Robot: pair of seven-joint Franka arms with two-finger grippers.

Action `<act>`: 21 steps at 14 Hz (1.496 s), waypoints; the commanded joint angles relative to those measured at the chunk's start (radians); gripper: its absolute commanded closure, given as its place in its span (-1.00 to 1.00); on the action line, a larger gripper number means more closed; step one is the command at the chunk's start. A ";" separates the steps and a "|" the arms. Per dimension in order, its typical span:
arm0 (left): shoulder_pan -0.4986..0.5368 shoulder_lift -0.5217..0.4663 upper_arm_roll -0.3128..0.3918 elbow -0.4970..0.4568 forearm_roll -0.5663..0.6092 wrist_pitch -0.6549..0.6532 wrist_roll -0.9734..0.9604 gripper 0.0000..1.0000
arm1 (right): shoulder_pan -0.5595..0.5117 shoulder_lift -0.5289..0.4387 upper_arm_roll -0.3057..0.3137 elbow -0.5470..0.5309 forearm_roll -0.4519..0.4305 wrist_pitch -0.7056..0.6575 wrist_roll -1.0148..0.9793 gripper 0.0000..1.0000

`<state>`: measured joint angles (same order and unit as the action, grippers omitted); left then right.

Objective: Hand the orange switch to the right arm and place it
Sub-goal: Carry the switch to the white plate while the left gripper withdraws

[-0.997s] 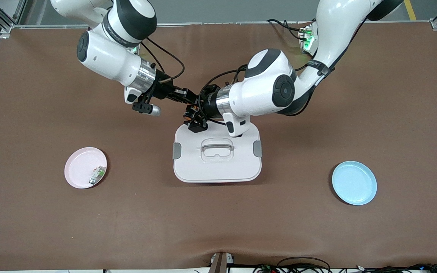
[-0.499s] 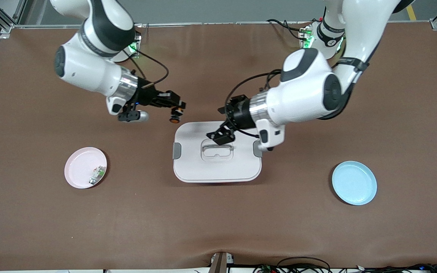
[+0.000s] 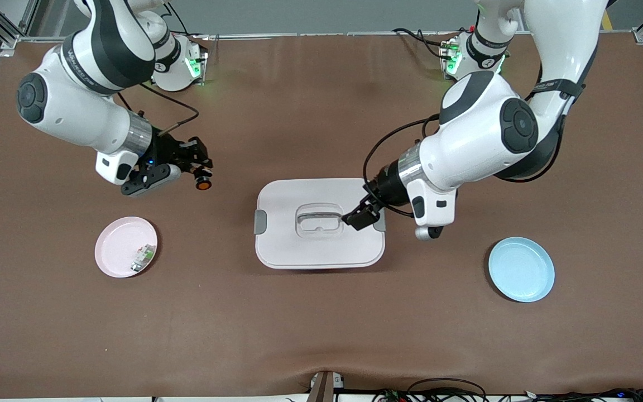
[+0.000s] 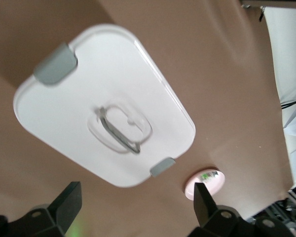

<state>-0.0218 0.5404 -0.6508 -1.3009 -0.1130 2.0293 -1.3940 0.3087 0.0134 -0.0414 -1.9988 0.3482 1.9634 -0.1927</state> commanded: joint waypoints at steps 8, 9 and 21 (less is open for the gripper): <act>0.175 -0.065 0.002 -0.018 0.271 -0.159 0.496 -1.00 | -0.290 0.123 0.015 0.002 -0.224 0.096 -0.655 1.00; 0.184 -0.065 0.003 -0.018 0.304 -0.164 0.530 -1.00 | -0.316 0.143 0.015 0.002 -0.224 0.135 -0.727 1.00; 0.303 -0.158 -0.003 -0.017 0.434 -0.348 0.947 -1.00 | -0.430 0.338 0.015 0.041 -0.363 0.380 -1.042 1.00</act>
<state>0.2554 0.4147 -0.6464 -1.3004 0.3019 1.6945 -0.5062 -0.1046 0.3221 -0.0407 -1.9821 0.0185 2.3270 -1.2202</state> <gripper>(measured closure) 0.000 0.577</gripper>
